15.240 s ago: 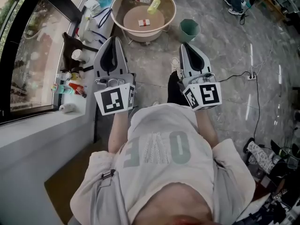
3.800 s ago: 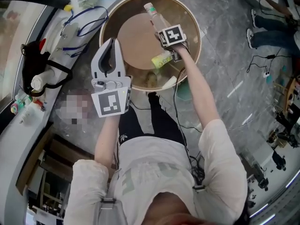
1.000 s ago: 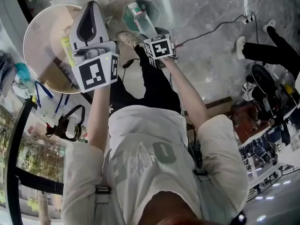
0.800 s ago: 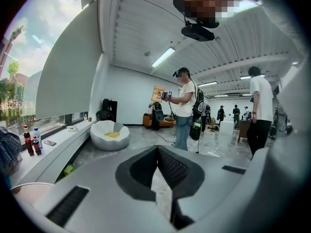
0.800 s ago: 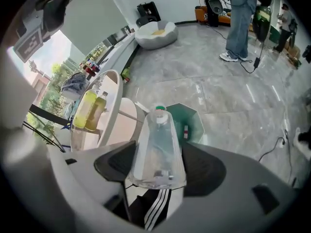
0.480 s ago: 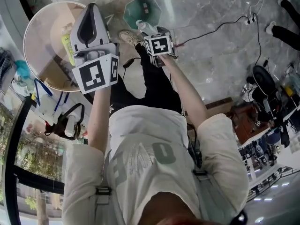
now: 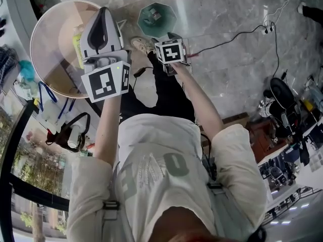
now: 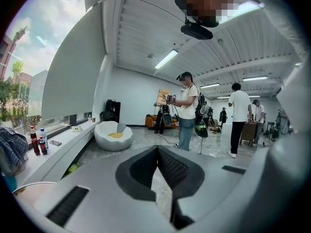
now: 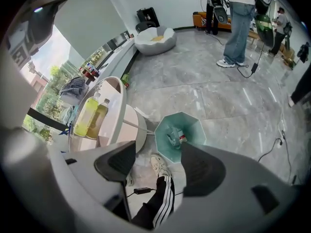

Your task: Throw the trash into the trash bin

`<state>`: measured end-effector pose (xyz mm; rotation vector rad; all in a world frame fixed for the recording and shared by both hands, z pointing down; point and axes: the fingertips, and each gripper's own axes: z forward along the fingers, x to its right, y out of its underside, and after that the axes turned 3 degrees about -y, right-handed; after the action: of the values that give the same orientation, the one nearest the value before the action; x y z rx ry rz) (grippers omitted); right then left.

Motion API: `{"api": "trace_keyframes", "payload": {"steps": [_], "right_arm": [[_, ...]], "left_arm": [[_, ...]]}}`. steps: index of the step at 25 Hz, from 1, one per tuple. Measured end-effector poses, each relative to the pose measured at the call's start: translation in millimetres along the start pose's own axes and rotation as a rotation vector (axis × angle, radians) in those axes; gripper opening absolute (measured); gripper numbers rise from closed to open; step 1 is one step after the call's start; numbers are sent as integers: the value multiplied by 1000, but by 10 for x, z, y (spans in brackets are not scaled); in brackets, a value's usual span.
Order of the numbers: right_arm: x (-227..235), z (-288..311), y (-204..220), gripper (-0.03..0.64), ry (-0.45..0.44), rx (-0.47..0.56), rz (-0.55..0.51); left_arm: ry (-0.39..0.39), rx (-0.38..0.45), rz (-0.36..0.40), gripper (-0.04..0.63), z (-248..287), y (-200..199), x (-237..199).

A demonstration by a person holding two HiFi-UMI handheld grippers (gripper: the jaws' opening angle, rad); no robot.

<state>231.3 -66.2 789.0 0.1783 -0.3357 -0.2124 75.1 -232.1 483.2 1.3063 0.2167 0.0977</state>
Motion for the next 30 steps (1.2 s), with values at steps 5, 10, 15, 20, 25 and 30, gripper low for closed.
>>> {"api": "trace_keyframes", "payload": {"steps": [5,10,15,20,25,30], "right_arm": [[-167,-289,-419,301,-12,96,-67],[-467,-864,-1305,299,-22,298,-170],[-1320,-1866,-2253,159,-94,584,-428],[-2505,-3205,-3006,14,-236,986,-575],[-3949,-4398,-3105,14,-457,1269,-758],[-4792,-4891,-2795,14,-622,1361,-858]], "left_arm": [[-20,53,6,11,-152,-309,-81],[-48,137,8,12,-391,-812,-226],[-130,212,-31,12,-677,-1383,-498],[-240,361,6,12,-1134,-2140,-882],[-389,518,93,12,-1959,-2804,-1336],[-507,609,177,12,-2648,-3102,-1547]]}}
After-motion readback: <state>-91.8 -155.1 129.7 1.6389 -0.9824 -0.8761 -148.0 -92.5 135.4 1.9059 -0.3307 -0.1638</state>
